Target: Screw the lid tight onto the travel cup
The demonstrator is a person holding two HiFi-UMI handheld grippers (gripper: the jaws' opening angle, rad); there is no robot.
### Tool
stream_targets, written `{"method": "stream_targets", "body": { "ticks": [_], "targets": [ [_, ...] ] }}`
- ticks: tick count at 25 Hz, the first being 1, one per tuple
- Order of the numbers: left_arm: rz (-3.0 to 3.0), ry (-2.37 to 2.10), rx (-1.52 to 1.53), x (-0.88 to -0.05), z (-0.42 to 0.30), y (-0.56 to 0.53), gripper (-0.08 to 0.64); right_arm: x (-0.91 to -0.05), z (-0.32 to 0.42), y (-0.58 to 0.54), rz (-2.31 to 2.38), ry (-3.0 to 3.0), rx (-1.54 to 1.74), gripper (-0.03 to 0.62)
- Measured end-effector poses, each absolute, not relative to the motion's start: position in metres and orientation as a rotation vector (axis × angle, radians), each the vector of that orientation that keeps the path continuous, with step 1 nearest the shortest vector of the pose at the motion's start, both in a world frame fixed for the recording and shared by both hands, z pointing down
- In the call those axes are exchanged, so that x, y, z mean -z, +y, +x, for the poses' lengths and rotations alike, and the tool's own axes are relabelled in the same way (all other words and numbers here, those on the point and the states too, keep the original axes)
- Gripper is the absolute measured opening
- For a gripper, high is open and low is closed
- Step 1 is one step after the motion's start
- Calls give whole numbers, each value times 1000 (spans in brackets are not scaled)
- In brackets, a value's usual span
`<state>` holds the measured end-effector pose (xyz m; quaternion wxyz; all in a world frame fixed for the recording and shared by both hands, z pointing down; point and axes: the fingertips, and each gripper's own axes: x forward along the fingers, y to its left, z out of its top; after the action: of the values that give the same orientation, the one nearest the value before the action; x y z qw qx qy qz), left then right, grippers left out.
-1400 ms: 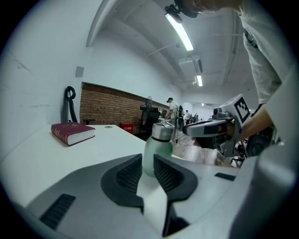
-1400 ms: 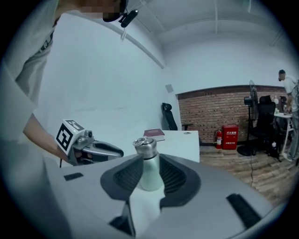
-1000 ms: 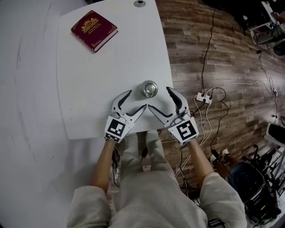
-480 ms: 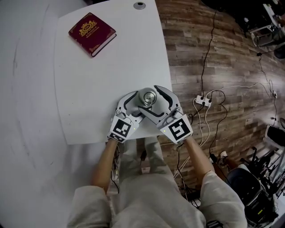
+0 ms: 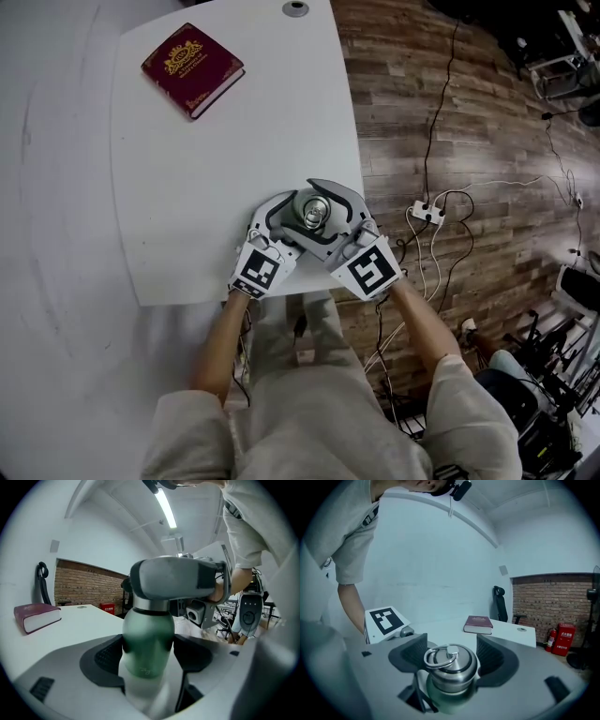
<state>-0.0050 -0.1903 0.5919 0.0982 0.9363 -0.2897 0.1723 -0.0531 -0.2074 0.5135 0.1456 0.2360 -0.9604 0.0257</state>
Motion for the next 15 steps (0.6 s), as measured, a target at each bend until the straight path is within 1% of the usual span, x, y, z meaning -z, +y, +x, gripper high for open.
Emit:
{"method": "stream_targets", "body": {
  "ticks": [12,15],
  "targets": [
    [2774,-841,-504,-592,-6,-190,319,-514,-67,-207,518,-2762,-4,275],
    [2774,-840,-507,-592,-6,-191,319,-514,-68,-207,505,-2762,1,273]
  ]
}}
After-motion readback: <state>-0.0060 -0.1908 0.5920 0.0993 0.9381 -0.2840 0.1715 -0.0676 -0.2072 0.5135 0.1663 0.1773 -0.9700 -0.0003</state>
